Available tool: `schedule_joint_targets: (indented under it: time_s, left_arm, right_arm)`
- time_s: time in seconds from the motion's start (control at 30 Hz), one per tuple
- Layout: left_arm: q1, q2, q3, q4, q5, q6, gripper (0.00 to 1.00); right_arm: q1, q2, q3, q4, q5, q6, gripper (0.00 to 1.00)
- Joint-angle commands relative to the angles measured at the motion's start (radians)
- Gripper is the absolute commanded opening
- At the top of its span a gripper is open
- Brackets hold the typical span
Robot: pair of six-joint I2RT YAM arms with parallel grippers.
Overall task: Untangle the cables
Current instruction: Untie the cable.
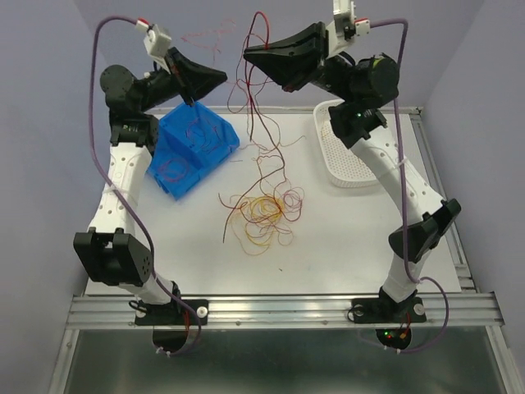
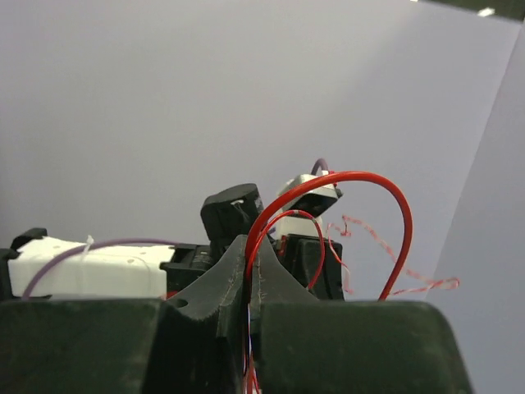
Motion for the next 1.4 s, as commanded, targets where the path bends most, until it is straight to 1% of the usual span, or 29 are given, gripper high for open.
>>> schedule_joint_targets:
  time_s: [0.0, 0.03, 0.07, 0.2, 0.23, 0.3, 0.33, 0.4, 0.43, 0.53, 0.63, 0.77, 0.9, 0.97, 1.0, 1.03, 1.23, 1.3, 1.37]
  left_arm:
    - [-0.095, -0.123, -0.186, 0.295, 0.139, -0.029, 0.02]
    - [-0.122, -0.147, -0.22, 0.365, 0.155, -0.04, 0.04]
    - [-0.134, -0.158, -0.275, 0.393, 0.166, -0.045, 0.05]
    - [-0.188, -0.206, -0.365, 0.435, 0.195, -0.006, 0.13]
    - [-0.193, -0.218, -0.381, 0.44, 0.198, 0.006, 0.21]
    - [-0.197, -0.227, -0.425, 0.47, 0.214, 0.011, 0.32]
    - [-0.197, -0.235, -0.441, 0.486, 0.224, 0.011, 0.47]
    - [-0.199, -0.244, -0.49, 0.532, 0.245, 0.0, 0.61]
    - [-0.203, -0.252, -0.502, 0.541, 0.245, 0.001, 0.7]
    - [-0.214, -0.234, -0.512, 0.549, 0.222, 0.009, 0.78]
    - [-0.214, -0.186, -0.473, 0.542, 0.2, 0.007, 0.79]
    - [-0.214, -0.139, -0.41, 0.444, 0.119, 0.078, 0.84]
    - [-0.225, -0.086, -0.346, 0.42, 0.11, 0.084, 0.86]
    - [-0.225, -0.08, -0.329, 0.391, 0.09, 0.128, 0.86]
    - [-0.227, -0.08, -0.318, 0.337, 0.067, 0.158, 0.85]
    - [-0.227, -0.083, -0.314, 0.267, 0.029, 0.222, 0.85]
    - [-0.245, -0.086, -0.306, 0.207, -0.009, 0.299, 0.86]
    - [-0.245, -0.089, -0.297, 0.147, -0.044, 0.36, 0.87]
    - [-0.246, -0.095, -0.307, 0.137, -0.048, 0.38, 0.89]
  right_arm:
    - [0.004, -0.026, -0.104, -0.014, 0.018, -0.039, 0.01]
    - [0.004, -0.029, -0.132, -0.014, 0.018, -0.039, 0.01]
    - [0.004, -0.037, -0.143, -0.014, 0.016, -0.039, 0.0]
    - [0.004, -0.05, -0.199, -0.014, 0.01, -0.029, 0.01]
    - [0.004, -0.057, -0.213, -0.013, 0.012, -0.03, 0.01]
    - [0.004, -0.072, -0.261, -0.007, 0.03, -0.041, 0.0]
    - [0.004, -0.078, -0.27, -0.007, 0.038, -0.052, 0.01]
    - [0.004, -0.09, -0.29, -0.007, 0.041, -0.058, 0.0]
    - [0.005, -0.09, -0.292, -0.007, 0.038, -0.052, 0.0]
    - [0.004, -0.077, -0.282, 0.004, 0.013, -0.021, 0.0]
    - [0.004, -0.073, -0.287, 0.046, 0.003, 0.023, 0.01]
    - [0.005, -0.061, -0.278, 0.075, -0.025, 0.075, 0.0]
    - [0.005, -0.063, -0.29, 0.099, -0.03, 0.095, 0.01]
    - [0.005, -0.061, -0.293, 0.105, -0.033, 0.103, 0.01]
    - [0.005, -0.06, -0.293, 0.116, -0.039, 0.109, 0.01]
    - [0.007, -0.055, -0.295, 0.121, -0.043, 0.12, 0.0]
    - [0.005, -0.027, -0.284, 0.167, -0.06, 0.167, 0.0]
    - [0.005, -0.023, -0.285, 0.173, -0.057, 0.172, 0.0]
    - [0.005, -0.023, -0.29, 0.176, -0.056, 0.175, 0.01]
